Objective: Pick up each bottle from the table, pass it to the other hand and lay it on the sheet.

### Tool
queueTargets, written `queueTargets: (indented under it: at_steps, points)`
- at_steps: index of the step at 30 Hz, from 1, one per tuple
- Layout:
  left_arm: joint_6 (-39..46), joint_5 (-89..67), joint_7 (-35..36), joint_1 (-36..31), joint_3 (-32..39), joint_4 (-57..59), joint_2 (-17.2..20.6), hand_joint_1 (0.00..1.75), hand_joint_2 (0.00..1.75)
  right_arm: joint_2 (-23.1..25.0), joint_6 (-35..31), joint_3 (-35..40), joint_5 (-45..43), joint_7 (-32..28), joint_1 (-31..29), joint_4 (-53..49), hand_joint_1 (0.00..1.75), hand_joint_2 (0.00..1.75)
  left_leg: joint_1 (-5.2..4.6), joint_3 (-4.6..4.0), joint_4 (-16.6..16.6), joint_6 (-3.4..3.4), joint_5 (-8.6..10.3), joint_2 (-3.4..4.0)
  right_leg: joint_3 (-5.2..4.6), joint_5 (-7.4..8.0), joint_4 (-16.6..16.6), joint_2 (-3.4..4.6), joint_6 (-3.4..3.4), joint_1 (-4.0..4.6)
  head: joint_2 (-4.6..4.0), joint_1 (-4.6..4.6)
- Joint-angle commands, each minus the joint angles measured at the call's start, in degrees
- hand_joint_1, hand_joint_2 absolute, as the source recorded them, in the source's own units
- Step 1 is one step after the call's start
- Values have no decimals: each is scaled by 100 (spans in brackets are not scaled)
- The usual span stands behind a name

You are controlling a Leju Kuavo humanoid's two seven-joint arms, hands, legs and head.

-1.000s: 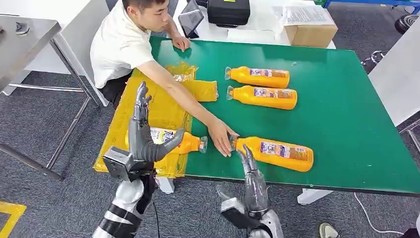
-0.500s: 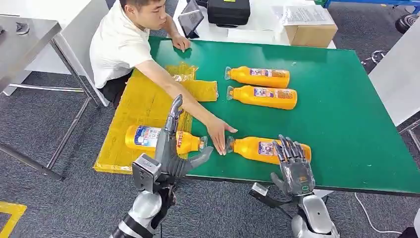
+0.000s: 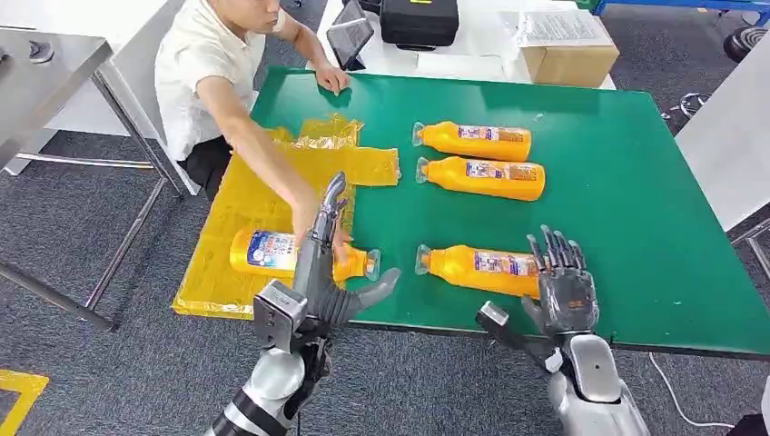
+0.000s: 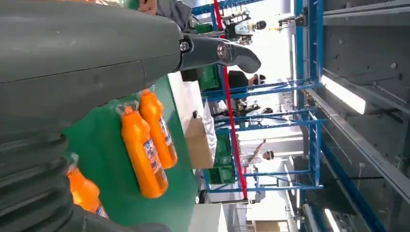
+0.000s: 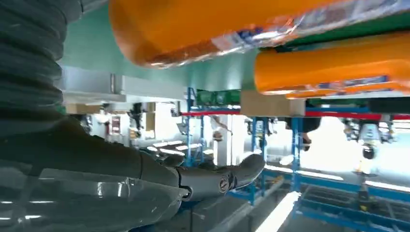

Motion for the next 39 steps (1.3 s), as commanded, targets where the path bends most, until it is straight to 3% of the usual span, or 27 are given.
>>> queueTargets:
  at_steps: [1,10,16,22,23,24,39]
  points:
    - [-10,81,36,-289,-127,403,53,0,175,-211,-40,424,-382,125,-1156,2231,0,175,6,30,-5,-11,-9,15,27,-3,-8,17,-11,6,0,-2]
    - [-14,140,126,-310,-131,469,51,0,175,-178,3,513,-487,146,-1288,2589,0,175,3,21,-4,-5,-5,6,18,-4,-4,7,-8,3,0,-2]
    - [-25,171,188,-328,-131,533,62,0,175,-197,406,632,-689,179,-1337,2793,0,175,6,37,-2,-12,-12,9,34,-10,-2,11,-15,6,0,0]
    - [-101,181,189,-384,-217,530,94,0,175,-157,693,801,-1100,-316,-1398,3074,2,175,7,27,-4,-8,-4,9,24,-4,-6,4,-11,7,0,0]
    - [-107,186,191,-393,-221,538,94,0,175,-164,725,789,-1169,-391,-1407,3089,136,175,8,37,-7,-11,-7,8,34,-7,-7,5,-14,8,0,0]
    - [-123,208,203,-406,-231,554,89,0,175,-208,843,827,-1233,-449,-1440,3182,175,175,6,28,-6,-6,-2,9,25,-3,-6,3,-9,6,0,0]
    - [-179,271,175,-443,-301,527,93,0,175,-258,974,824,-1557,-829,-1491,3448,175,175,10,51,-9,-10,-6,5,49,-9,-11,-3,-14,11,0,0]
